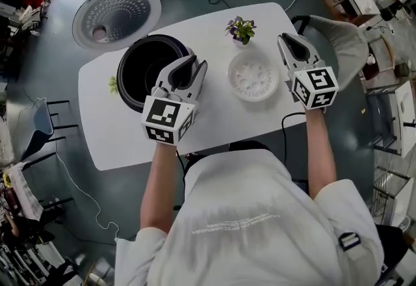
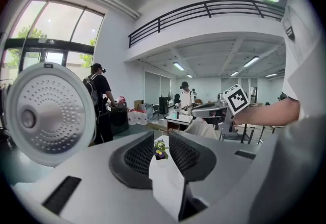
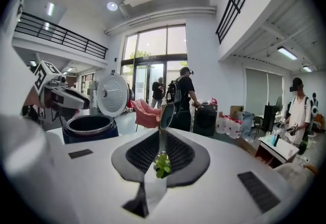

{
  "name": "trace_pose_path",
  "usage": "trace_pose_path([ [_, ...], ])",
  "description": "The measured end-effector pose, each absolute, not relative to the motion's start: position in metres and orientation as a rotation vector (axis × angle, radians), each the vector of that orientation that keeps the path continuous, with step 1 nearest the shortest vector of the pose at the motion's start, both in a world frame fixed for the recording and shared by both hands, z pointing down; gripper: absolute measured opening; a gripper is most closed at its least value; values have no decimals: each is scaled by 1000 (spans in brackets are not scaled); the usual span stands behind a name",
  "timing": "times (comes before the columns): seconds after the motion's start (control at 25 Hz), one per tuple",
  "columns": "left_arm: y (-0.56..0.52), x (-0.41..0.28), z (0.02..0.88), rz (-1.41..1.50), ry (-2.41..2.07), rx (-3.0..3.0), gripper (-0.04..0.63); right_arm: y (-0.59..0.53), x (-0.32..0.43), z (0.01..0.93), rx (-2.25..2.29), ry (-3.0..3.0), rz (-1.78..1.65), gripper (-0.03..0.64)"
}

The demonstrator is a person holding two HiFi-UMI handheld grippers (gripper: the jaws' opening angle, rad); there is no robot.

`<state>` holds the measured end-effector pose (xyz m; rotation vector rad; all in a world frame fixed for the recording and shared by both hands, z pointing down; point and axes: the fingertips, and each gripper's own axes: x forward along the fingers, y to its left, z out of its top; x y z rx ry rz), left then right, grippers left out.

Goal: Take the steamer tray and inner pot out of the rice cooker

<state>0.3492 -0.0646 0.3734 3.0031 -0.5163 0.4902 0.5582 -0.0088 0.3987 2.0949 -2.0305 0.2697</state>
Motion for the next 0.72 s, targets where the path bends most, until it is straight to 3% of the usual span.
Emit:
trace_pose_path([
  [0.72,-181,161,318,397,-930,3034,103,-115,375,312,1897,-2256,-24,38],
])
